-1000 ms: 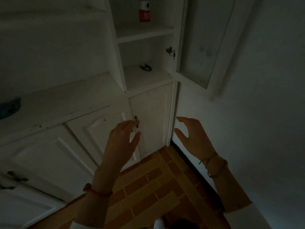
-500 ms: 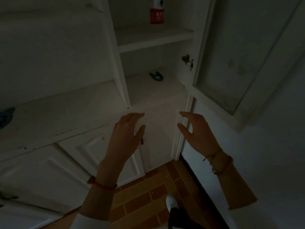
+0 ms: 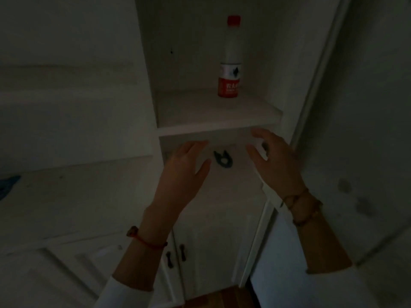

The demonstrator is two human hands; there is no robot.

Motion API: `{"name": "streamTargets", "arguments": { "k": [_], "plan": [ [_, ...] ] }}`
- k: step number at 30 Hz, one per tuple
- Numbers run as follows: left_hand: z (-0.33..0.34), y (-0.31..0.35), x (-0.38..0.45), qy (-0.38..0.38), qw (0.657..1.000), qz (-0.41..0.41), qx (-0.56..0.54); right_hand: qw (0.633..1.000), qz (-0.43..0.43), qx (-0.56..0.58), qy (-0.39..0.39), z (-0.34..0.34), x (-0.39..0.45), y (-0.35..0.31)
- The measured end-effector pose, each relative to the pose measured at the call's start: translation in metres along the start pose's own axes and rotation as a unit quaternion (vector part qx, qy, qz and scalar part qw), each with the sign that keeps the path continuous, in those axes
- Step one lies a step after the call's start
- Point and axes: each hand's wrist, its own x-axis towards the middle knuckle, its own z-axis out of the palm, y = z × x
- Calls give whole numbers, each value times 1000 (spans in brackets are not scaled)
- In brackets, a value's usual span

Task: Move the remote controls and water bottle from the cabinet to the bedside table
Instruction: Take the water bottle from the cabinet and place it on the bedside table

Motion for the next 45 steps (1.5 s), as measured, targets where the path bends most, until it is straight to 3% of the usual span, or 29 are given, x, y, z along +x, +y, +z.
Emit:
{"name": "streamTargets", "arguments": {
  "k": [8,13,18,21,27,33,38,45],
  "plan": [
    [-1,-1,116,40,999,-9,-4,994,-60,42,81,-6,128,-15],
    [11,-6,171,-25,998,-59,13,992,-78,33,89,-2,197,-11],
    [27,-8,195,-88,991,-99,8,997,-15,66,43,7,240,-1],
    [37,-9,204,-115,986,-124,-15,994,12,109,4,14,250,4],
    [45,-6,212,-140,980,-137,-42,991,4,136,1,20,259,13],
    [46,-4,208,-127,981,-135,-63,991,-17,133,17,17,260,13],
    [41,-6,201,-62,981,-150,-108,982,-23,179,58,12,248,1],
    [23,-5,180,-53,913,-258,-311,973,-43,219,59,0,218,-30]
  ]
}}
